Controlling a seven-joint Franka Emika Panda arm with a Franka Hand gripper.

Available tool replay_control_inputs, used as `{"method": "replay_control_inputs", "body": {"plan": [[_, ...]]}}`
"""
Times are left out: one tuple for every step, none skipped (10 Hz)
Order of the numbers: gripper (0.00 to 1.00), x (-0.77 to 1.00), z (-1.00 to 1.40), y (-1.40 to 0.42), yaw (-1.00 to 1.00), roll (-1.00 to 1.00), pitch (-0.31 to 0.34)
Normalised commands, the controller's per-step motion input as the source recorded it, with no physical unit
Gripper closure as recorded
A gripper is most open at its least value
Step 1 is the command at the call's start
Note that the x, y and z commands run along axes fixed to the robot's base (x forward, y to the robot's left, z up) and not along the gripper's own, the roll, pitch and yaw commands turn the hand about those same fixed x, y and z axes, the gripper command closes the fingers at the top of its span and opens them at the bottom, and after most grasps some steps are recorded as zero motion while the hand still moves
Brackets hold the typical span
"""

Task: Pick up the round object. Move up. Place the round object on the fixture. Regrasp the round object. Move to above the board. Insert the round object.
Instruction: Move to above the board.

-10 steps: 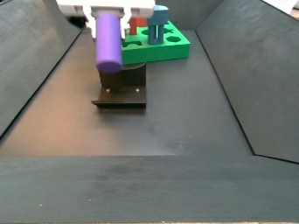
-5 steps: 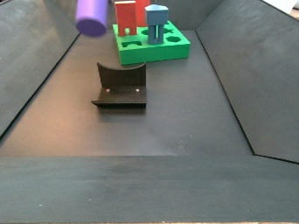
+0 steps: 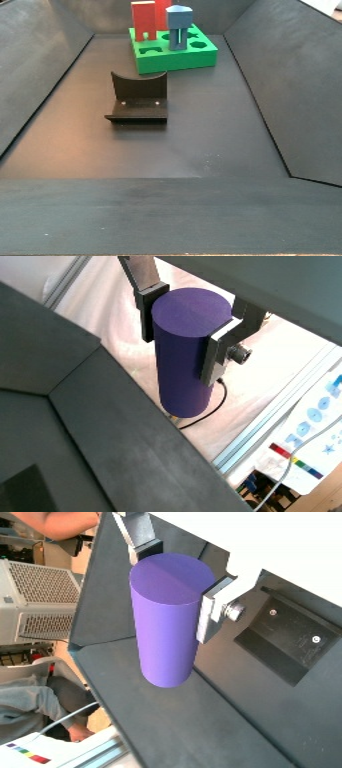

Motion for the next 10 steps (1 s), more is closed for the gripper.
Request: {"method": "replay_control_inputs", "body": {"plan": [[1.00,0.05,0.69,-0.03,0.08,-0.01,0.251],[1.00,0.04,0.46,-0.03,0.14,-0.03,0.235],[1.00,0.03,0.29,-0.02,0.17,-0.04,0.210],[1.00,0.03,0.07,-0.02,0.20,-0.04,0.164],[1.00,0.04,0.03,-0.02,0.21,-0.02,0.135],[1.00,0.05,0.03,-0.03,0.22,-0.02,0.112],[1.00,0.06,0.03,-0.03,0.21,-0.02,0.104],[1.00,0.07,0.03,-0.03,0.21,-0.02,0.092],[1.00,0.07,0.02,-0.04,0.20,-0.01,0.082],[1.00,-0.70,-0.03,-1.00,-0.11,-1.00,0.040]]}}
